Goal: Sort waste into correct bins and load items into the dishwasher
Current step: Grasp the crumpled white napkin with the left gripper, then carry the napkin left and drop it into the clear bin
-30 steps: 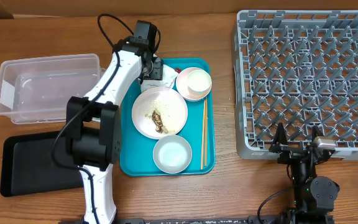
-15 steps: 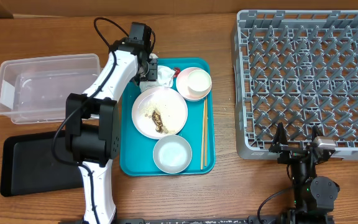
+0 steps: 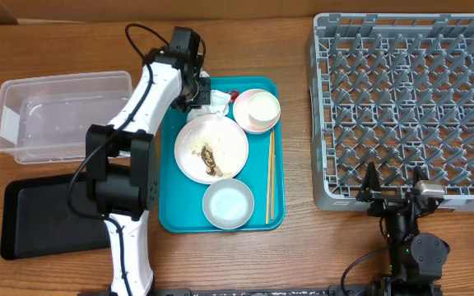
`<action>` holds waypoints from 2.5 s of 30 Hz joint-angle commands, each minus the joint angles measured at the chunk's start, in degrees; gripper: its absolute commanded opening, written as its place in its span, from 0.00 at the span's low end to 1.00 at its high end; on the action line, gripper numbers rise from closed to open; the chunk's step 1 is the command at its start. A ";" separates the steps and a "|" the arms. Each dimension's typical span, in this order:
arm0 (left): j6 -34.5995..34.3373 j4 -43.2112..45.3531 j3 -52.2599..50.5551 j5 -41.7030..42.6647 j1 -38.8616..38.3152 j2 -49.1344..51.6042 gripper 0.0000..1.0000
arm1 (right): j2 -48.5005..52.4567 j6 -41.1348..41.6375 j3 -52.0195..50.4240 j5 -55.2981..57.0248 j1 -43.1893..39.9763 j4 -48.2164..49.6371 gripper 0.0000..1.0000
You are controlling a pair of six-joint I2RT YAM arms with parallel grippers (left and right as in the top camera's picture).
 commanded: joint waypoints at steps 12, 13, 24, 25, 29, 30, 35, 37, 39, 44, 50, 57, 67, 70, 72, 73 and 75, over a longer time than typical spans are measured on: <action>-3.15 -9.99 5.44 1.07 0.87 -20.20 0.04 | -0.57 -0.13 -0.61 0.11 -0.28 0.33 1.00; -3.23 -10.71 5.44 0.98 1.44 -21.97 0.04 | -0.57 -0.13 -0.61 0.11 -0.28 0.33 1.00; -15.43 -26.97 5.42 -7.10 15.91 -33.51 0.04 | -0.57 -0.13 -0.61 0.11 -0.28 0.33 1.00; -16.63 -28.94 5.42 -7.19 17.55 -33.75 0.05 | -0.57 -0.13 -0.61 0.11 -0.28 0.33 1.00; -26.18 -36.24 5.40 -13.20 23.41 -33.94 0.04 | -0.57 -0.13 -0.61 0.11 -0.28 0.33 1.00; -29.73 -37.90 5.29 -15.74 24.74 -33.94 0.04 | -0.57 -0.13 -0.61 0.11 -0.28 0.33 1.00; -39.60 -42.01 4.46 -19.56 30.45 -33.94 0.04 | -0.57 -0.13 -0.61 0.11 -0.28 0.33 1.00; -39.60 -41.77 4.11 -19.54 31.69 -33.94 0.04 | -0.57 -0.13 -0.61 0.11 -0.28 0.33 1.00; -39.60 -41.18 3.69 -19.54 32.26 -33.94 0.04 | -0.57 -0.13 -0.61 0.11 -0.28 0.33 1.00; -39.60 -33.16 1.70 -19.56 32.26 -33.81 0.04 | -0.57 -0.13 -0.61 0.11 -0.28 0.33 1.00; -37.59 -18.93 -1.97 -20.22 32.26 -31.19 0.04 | -0.57 -0.13 -0.61 0.11 -0.28 0.33 1.00; -31.52 -11.78 -2.73 -20.35 32.28 -23.67 0.09 | -0.57 -0.13 -0.61 0.11 -0.28 0.33 1.00; -16.09 -10.27 -1.53 -10.84 32.15 -21.51 0.84 | -0.57 -0.13 -0.61 0.11 -0.28 0.33 1.00; -10.67 -9.20 -0.09 -3.15 31.85 -23.69 0.85 | -0.57 -0.13 -0.61 0.11 -0.28 0.33 1.00; -7.19 -7.91 0.68 3.10 31.34 -25.68 0.85 | -0.57 -0.13 -0.61 0.11 -0.28 0.33 1.00; -5.11 -6.91 0.74 6.78 30.93 -26.86 0.85 | -0.57 -0.13 -0.61 0.11 -0.28 0.33 1.00; -1.88 -4.90 0.74 13.92 29.38 -28.83 0.83 | -0.57 -0.13 -0.61 0.11 -0.28 0.33 1.00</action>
